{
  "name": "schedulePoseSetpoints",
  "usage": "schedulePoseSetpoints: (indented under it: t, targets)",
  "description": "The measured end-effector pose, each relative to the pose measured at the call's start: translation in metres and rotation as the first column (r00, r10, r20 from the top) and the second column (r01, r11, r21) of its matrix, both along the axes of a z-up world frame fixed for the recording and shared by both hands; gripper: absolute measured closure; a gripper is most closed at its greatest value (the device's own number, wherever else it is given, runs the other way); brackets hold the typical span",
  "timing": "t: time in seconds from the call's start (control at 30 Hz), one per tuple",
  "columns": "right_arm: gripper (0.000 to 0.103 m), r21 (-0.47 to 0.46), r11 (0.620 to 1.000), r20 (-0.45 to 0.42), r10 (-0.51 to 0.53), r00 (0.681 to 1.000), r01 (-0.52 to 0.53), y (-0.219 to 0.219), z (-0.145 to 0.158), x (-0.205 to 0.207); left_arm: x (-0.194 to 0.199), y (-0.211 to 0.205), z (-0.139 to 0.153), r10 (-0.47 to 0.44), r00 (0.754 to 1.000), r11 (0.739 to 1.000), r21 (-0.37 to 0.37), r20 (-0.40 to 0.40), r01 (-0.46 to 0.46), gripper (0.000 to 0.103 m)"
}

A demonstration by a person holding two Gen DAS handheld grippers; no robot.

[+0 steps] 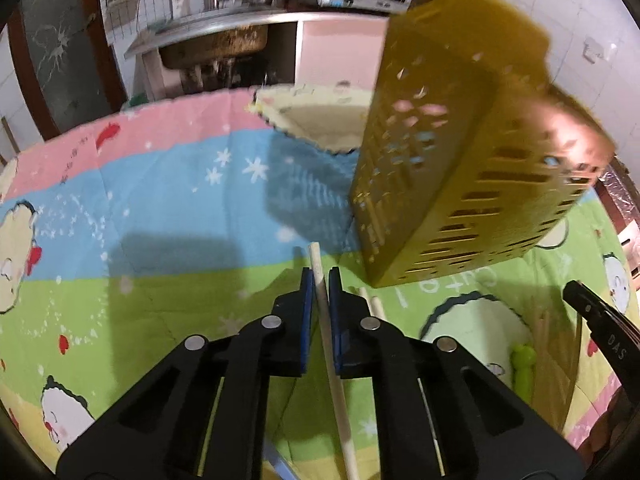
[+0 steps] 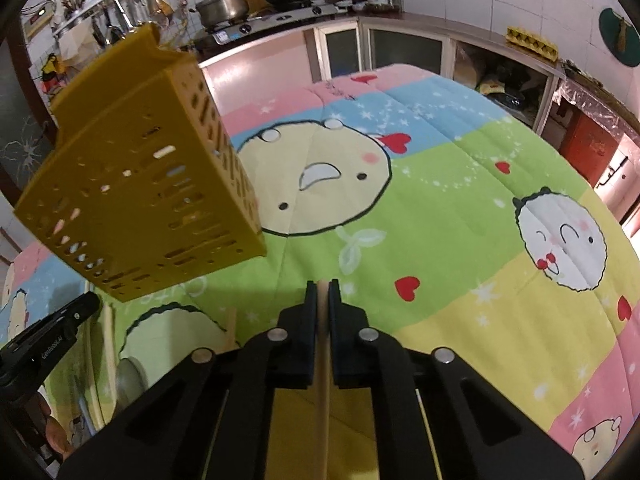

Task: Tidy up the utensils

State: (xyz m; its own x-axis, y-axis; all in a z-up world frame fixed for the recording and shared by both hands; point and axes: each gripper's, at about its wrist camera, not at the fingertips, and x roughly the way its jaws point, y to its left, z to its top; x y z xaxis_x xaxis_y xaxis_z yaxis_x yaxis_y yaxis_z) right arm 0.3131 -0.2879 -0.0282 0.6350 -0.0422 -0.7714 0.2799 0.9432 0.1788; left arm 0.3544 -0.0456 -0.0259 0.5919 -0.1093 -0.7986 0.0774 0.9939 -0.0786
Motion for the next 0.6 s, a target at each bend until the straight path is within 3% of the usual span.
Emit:
schedulePoseSetpoints:
  t: [0.23,0.4,0.6]
  targets:
    - [0.097,-0.014,0.999,0.125,0.038,0.991,-0.037,0.003,0.035,-0.016,-0.03,0.002,0.034,-0.023,0.992,0.999,-0.03,0.121,0.027,0.097]
    - [0.097,-0.017,0.998,0.247,0.062,0.967,-0.06,0.004,0.063,-0.032,-0.051,0.005,0.06,-0.023,0.976,0.999,-0.04,0.216,0.033,0.097]
    - [0.097,-0.045,0.996,0.351,0.084,0.932,-0.072,0.004,0.081,-0.049,-0.085,0.002,0.091,-0.029,0.929,0.999,-0.014,0.368,0.036,0.097]
